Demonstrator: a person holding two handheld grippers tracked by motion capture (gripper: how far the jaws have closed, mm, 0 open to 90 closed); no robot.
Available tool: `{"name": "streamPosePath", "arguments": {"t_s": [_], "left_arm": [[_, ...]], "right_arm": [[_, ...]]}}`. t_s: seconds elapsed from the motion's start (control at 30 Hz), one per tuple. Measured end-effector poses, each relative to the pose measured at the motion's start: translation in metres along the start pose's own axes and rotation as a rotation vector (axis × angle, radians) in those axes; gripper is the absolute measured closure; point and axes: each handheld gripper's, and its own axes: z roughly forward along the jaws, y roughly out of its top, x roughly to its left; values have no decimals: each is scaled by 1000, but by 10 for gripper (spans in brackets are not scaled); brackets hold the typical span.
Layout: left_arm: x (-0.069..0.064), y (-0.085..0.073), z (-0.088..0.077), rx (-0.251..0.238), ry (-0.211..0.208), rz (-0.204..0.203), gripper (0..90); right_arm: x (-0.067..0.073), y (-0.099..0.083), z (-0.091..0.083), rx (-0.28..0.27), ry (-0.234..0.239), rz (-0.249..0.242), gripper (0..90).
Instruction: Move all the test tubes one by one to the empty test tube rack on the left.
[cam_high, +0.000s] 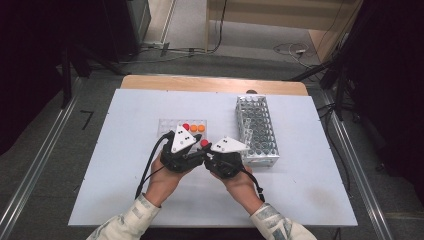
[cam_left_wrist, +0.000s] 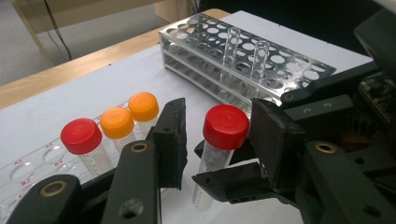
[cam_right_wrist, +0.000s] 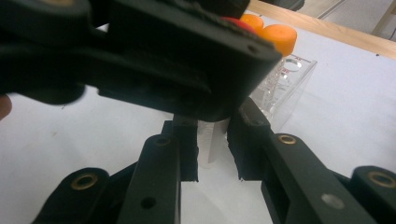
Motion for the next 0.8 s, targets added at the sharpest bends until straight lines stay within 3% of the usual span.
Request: {"name": "streamPosePath", "arguments": {"t_s": [0.3,0.47,0.6,0.8], "left_arm": [[1,0,-2,-7,7,-1,689],[2,0,-2,-5,8,-1,694],[5,1,-4,-14,8,-12,696],[14,4,-11,-35,15,-50,696]], "right_arm": [[2,1,0,-2,3,-6,712],[2,1,0,0,5,-6,699],[2,2,0,13,26,-16,473],[-3,2,-6,16,38,-6,322]]}}
